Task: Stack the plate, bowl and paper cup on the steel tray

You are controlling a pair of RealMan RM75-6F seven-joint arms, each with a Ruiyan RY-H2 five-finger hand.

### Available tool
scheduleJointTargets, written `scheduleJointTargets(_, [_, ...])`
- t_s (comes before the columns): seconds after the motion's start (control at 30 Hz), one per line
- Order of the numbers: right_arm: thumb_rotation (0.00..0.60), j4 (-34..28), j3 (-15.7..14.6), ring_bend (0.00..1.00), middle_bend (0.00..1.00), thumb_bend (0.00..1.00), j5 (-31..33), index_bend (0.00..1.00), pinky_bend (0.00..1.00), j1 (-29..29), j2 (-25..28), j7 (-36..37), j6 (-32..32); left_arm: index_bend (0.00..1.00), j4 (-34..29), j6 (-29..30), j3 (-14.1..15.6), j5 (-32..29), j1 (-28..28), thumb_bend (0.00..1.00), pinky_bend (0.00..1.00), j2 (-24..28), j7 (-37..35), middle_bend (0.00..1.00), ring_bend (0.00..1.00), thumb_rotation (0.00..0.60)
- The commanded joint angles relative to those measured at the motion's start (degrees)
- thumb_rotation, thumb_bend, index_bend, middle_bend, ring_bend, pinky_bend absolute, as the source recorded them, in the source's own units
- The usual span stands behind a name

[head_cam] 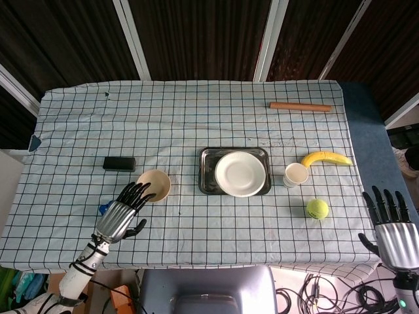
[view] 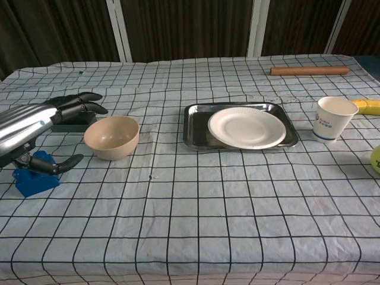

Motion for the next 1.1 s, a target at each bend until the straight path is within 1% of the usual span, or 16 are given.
scheduleJointTargets(0.03, [0.600,0.5,0.4,0.00,0.00,0.03,-0.3,0.00,0.00,-0.5,0.4,1.3,-0.3,0.19,4.7,-2.5,-2.1,-5.0,-1.5,0.39,0.00,-5.0,6.4,0.00,0.00,0.600])
scheduleJointTargets(0.2, [0.600,1.1,1.0,0.00,0.00,0.03,-0.8,0.00,0.00,-1.4,0.6,2.9,-0.1,0.26,9.5,-2.6,-2.4,-6.9,-2.2,0.39,0.00,-8.5,8.8,0.00,0.00,0.600])
scheduleJointTargets(0.37, [0.600,1.2,1.3,0.00,0.00,0.03,-1.5,0.00,0.00,-2.1,1.1,3.7,0.0,0.36,14.0,-2.3,-2.8,-7.2,-3.6,0.40,0.00,-11.7,8.5,0.00,0.00,0.600])
scheduleJointTargets(0.53, [0.600,1.4,1.8,0.00,0.00,0.03,-1.6,0.00,0.00,-2.8,1.4,4.6,0.1,0.48,19.2,-1.7,-3.3,-7.2,-4.9,0.43,0.00,-15.1,5.9,0.02,0.00,0.600])
scheduleJointTargets(0.73, [0.600,2.0,2.6,0.00,0.00,0.03,-0.9,0.00,0.00,-3.4,1.5,6.1,-0.7,0.58,23.2,-1.8,-3.9,-8.1,-6.2,0.46,0.00,-17.9,3.7,0.05,0.00,0.600])
scheduleJointTargets(0.87, [0.600,2.5,2.9,0.00,0.00,0.03,-0.7,0.00,0.00,-3.8,1.7,6.9,-0.9,0.65,25.1,-0.5,-4.3,-7.9,-6.8,0.48,0.00,-19.5,0.9,0.10,0.00,0.600])
scheduleJointTargets(0.97, [0.600,2.9,3.3,0.00,0.00,0.03,-0.5,0.00,0.00,-4.0,1.8,7.7,-1.2,0.67,26.0,0.6,-4.3,-7.3,-7.2,0.48,0.00,-20.3,-2.2,0.12,0.00,0.600])
scheduleJointTargets(1.1, [0.600,3.5,3.6,0.00,0.00,0.03,-0.4,0.00,0.00,-4.3,1.8,8.6,-1.3,0.68,26.0,3.2,-4.2,-6.1,-7.4,0.48,0.00,-20.7,-4.6,0.12,0.00,0.600])
